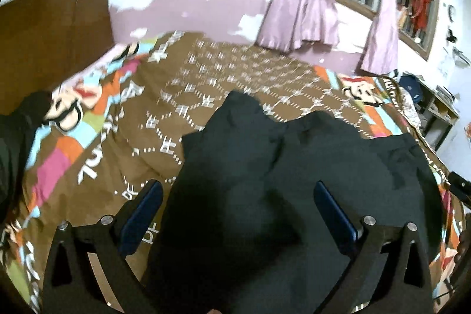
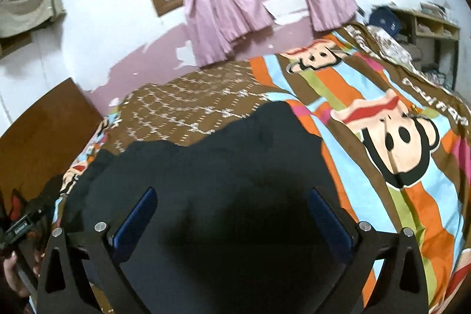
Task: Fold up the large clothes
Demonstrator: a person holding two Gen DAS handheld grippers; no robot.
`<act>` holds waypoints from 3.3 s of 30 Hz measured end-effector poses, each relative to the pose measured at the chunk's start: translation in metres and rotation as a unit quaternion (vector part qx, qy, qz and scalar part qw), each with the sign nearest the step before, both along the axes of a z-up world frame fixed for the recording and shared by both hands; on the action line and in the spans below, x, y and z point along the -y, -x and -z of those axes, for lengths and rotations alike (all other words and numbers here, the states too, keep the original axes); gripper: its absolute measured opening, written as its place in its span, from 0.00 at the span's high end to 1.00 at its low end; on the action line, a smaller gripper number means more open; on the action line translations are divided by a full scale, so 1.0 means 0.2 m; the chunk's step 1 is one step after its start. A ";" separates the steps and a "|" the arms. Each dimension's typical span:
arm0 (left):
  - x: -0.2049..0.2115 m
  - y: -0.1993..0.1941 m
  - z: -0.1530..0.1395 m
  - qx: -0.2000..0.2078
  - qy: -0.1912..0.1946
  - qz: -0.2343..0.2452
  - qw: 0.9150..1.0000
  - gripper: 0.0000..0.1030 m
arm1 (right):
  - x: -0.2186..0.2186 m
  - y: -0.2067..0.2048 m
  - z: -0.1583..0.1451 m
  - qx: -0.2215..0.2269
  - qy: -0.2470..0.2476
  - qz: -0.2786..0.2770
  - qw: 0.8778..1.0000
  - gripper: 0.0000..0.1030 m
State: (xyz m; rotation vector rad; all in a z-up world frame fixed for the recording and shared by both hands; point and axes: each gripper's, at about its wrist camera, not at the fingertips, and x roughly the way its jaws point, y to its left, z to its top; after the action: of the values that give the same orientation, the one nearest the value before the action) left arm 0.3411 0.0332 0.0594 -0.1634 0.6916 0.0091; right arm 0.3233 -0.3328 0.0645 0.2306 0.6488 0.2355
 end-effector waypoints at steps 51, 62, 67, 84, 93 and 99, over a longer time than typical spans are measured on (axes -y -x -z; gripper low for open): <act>0.38 1.04 -0.08 0.168 -0.101 0.055 0.979 0.02 | -0.34 1.04 0.05 0.151 0.094 -0.037 0.983 0.00; 0.38 1.14 0.08 0.149 -0.095 0.074 0.981 0.02 | -0.36 1.06 0.17 0.118 0.101 -0.031 0.987 0.00; 0.39 1.13 0.12 0.144 -0.100 0.074 0.982 0.02 | -0.37 1.07 0.19 0.120 0.111 -0.034 0.986 0.00; 0.38 1.13 0.13 0.137 -0.092 0.064 0.984 0.02 | -0.38 1.06 0.20 0.112 0.115 -0.030 0.987 0.00; 0.38 1.12 0.12 0.135 -0.091 0.064 0.985 0.02 | -0.37 1.06 0.20 0.110 0.113 -0.027 0.987 0.00; 0.37 1.12 0.12 0.132 -0.088 0.065 0.985 0.02 | -0.36 1.05 0.20 0.108 0.110 -0.022 0.988 0.00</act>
State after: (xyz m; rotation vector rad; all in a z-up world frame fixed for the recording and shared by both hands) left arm 0.1176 -0.0410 0.0346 0.0495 0.4335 -0.0748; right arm 0.1126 -0.2616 0.0237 -0.0209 0.4599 0.2257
